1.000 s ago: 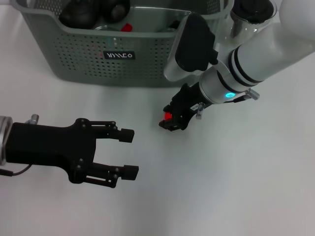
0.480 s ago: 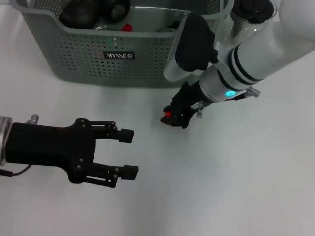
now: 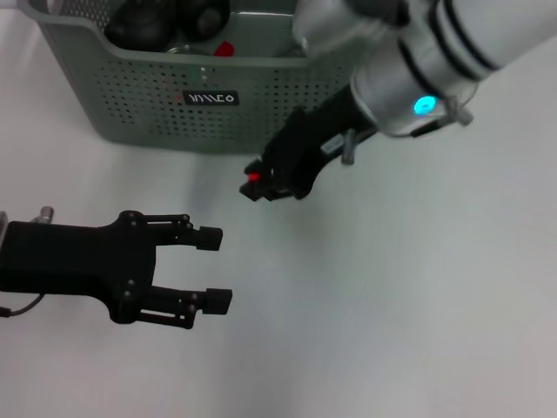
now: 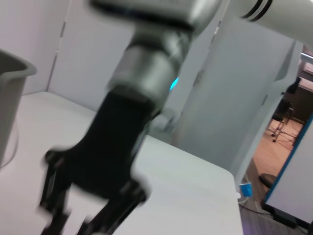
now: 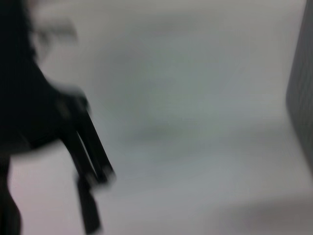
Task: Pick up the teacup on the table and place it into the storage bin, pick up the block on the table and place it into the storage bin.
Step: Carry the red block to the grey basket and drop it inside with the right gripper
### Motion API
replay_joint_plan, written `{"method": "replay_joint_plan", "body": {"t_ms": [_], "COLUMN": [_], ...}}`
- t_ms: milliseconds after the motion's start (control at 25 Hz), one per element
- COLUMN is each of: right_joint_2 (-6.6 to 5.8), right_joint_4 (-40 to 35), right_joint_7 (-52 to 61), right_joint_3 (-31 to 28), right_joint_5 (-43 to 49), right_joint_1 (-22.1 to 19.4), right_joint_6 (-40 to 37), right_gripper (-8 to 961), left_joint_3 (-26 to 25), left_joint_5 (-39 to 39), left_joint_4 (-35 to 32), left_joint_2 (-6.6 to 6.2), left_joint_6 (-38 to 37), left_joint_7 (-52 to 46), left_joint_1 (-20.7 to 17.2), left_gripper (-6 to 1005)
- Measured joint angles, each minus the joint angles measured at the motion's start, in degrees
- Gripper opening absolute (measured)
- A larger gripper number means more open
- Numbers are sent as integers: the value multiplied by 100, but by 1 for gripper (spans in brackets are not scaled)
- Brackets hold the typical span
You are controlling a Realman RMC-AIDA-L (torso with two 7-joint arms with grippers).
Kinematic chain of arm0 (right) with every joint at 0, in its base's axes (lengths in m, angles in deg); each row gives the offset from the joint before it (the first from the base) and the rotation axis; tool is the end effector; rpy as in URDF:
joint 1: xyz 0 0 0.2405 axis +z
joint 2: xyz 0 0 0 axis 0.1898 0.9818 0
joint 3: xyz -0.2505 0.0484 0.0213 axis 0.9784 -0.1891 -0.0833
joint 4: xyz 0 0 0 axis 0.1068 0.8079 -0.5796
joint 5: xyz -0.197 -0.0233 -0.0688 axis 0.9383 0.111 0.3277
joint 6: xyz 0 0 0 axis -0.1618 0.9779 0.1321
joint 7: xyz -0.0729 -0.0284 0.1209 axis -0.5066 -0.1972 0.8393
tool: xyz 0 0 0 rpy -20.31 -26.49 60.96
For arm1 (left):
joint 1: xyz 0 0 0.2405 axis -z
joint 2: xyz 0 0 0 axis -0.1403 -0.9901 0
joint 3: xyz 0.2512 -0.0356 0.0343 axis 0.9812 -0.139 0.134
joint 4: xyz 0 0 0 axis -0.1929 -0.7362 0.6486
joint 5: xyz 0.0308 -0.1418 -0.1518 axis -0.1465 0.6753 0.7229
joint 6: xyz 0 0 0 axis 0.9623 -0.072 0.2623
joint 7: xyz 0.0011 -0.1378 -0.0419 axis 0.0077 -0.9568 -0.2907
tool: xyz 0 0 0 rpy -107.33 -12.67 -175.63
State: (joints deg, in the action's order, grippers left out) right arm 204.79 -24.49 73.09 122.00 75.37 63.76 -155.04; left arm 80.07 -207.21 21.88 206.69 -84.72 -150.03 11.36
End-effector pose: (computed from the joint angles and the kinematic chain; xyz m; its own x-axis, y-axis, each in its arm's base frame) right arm 0.0802 0.3686 -0.0809 0.9755 -0.2011 0.0891 -0.2008 -0.9796 -0.0115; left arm -0.2518 0.2461 0.0255 0.7963 0.4030 0.4512 0.3946 -0.9113 0.1176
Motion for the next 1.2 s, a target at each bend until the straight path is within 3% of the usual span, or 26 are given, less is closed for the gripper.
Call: {"method": "replay_joint_plan", "body": {"t_ms": [160,320,480,600,760,920,1200], "right_joint_2": [-4,3,-44,-82,8,78,136], "right_joint_4": [-955,-1556,-1408,-790,171,1195,2046], "right_joint_7": [476,946,1365,1467,1409,1390,1264], "right_joint_3": [-738,-1487,-2085,-2253,-2121,-1520,-478], "right_joint_5": [9,-3,323,770,1486,1813,1332], "right_joint_1": [68,387,991,1480,2014,2430,2567], "right_joint_6": [-730,-999,-777,-268,668,1775,3261], "right_gripper": [229,229,229,229,230,230,229], "left_joint_3": [-67,-67,-47,-38,-34,-37,-33], "left_joint_5": [-50,-60,-62,-61,-45,-64,-60], "left_joint_4": [0,0,1,6,68,139,146], "left_joint_2": [-2,-2,5,6,6,1,-4], "left_joint_6": [-17,-27,-24,-16,-12,5,35], "left_joint_7": [5,7,8,7,7,7,7], "left_joint_1": [-10,-10,-9,-4,23,54,93], "left_gripper": [831,831,831,831,831,831,832]}}
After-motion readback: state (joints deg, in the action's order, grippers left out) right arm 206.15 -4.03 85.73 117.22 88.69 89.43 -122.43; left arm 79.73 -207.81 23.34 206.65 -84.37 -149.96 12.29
